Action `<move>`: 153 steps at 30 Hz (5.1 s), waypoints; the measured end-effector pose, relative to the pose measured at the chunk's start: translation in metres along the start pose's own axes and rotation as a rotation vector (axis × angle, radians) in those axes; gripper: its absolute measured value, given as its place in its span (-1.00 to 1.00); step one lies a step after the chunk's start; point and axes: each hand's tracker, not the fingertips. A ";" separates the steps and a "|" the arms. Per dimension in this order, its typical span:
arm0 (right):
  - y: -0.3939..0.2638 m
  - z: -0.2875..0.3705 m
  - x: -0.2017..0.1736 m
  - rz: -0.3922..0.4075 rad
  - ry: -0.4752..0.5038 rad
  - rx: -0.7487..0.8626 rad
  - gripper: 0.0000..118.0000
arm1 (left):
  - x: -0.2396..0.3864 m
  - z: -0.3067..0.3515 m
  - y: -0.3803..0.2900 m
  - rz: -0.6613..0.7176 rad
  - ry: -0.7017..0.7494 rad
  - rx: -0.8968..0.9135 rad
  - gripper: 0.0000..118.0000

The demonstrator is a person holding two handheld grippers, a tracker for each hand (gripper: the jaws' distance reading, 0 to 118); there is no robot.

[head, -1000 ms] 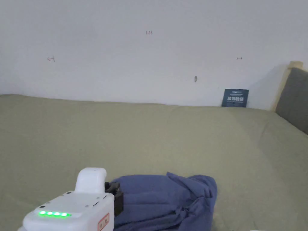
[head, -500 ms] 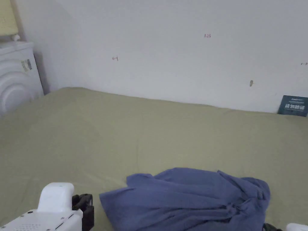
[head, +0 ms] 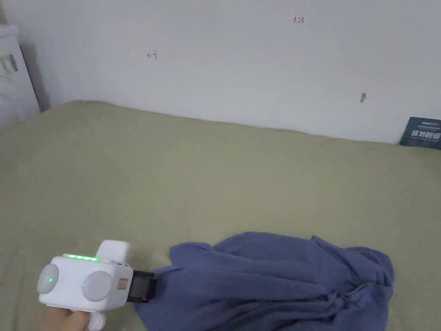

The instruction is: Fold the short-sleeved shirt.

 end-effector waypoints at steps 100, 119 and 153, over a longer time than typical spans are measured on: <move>0.292 -0.185 0.166 0.008 -0.250 0.015 -0.95 | 0.026 0.068 0.227 -0.021 0.219 0.390 -0.95; 0.011 -0.005 0.192 -0.151 -0.149 -0.148 -0.95 | -0.020 0.112 -0.063 0.054 0.087 0.151 -0.95; -0.057 0.042 0.073 -0.040 0.025 -0.137 -1.00 | -0.058 0.130 -0.147 0.122 0.003 0.108 -1.00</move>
